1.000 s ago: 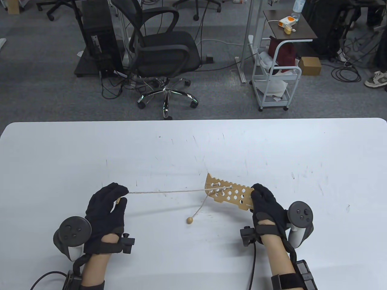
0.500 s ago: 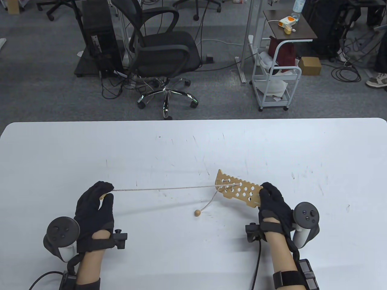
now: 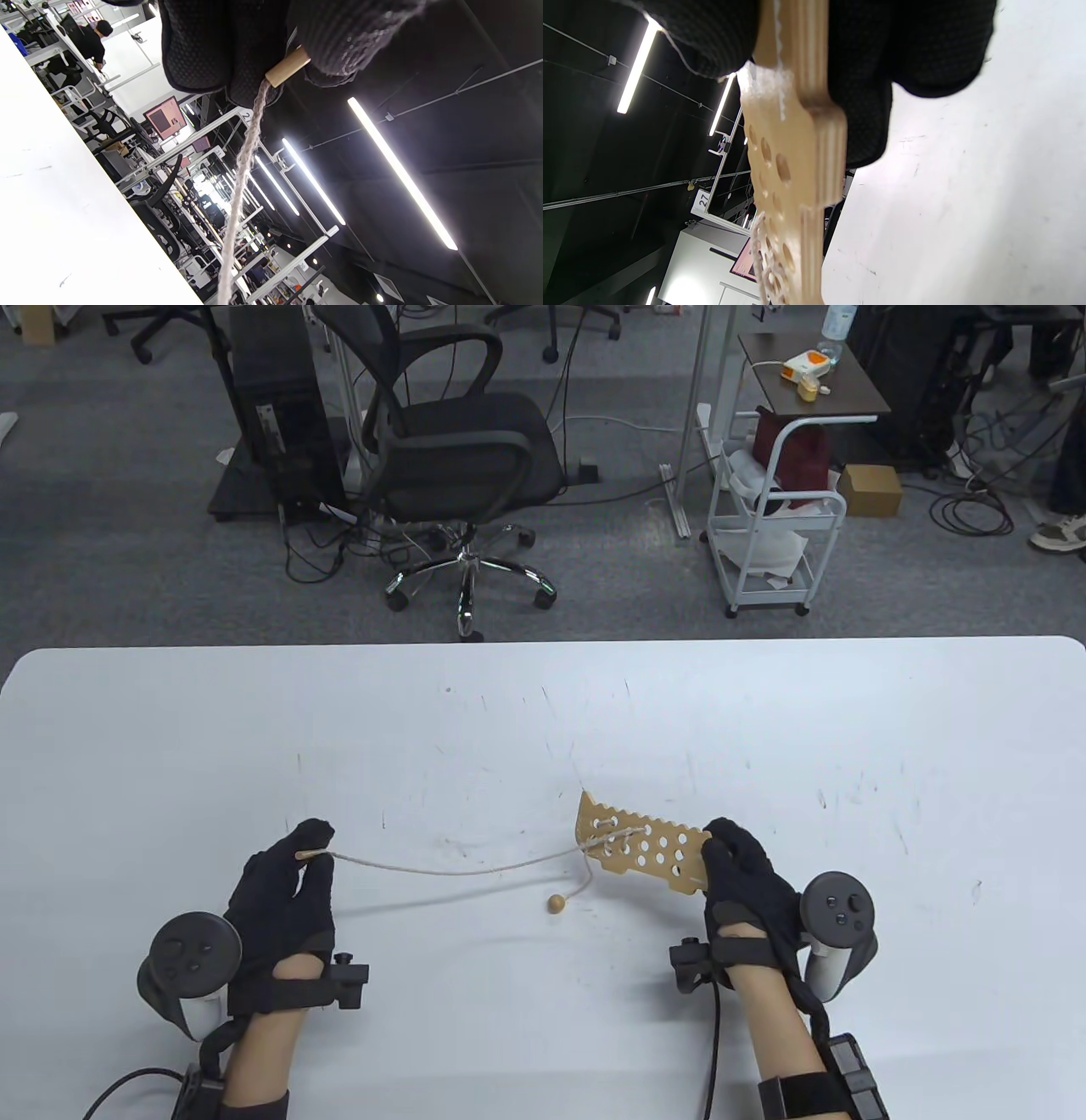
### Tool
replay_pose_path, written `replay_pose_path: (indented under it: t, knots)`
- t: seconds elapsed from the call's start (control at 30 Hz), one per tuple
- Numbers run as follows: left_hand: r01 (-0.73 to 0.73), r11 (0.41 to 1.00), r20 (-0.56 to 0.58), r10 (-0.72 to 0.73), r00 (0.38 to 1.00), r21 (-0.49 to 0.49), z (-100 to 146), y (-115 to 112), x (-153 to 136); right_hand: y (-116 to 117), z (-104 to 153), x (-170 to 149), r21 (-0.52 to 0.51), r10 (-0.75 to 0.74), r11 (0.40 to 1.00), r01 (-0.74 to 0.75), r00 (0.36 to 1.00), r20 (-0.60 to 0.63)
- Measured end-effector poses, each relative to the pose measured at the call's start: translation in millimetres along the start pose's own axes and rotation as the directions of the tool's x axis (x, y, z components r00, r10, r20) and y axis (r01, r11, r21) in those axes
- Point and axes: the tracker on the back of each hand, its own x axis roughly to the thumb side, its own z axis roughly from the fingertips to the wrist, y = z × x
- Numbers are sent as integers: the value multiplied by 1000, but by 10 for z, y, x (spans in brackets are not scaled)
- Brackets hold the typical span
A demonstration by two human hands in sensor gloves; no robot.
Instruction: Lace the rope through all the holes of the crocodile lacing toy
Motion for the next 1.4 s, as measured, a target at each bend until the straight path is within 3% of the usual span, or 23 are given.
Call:
replay_pose_path:
  t: [0.97,1.4]
  knots:
    - [105,929,206,-32,978,-355,178,-635,313,412,270,203,197,12,980,-34,994,110]
    - [136,884,255,-19,967,-448,263,-805,420,591,405,264,291,-10,956,-29,991,132]
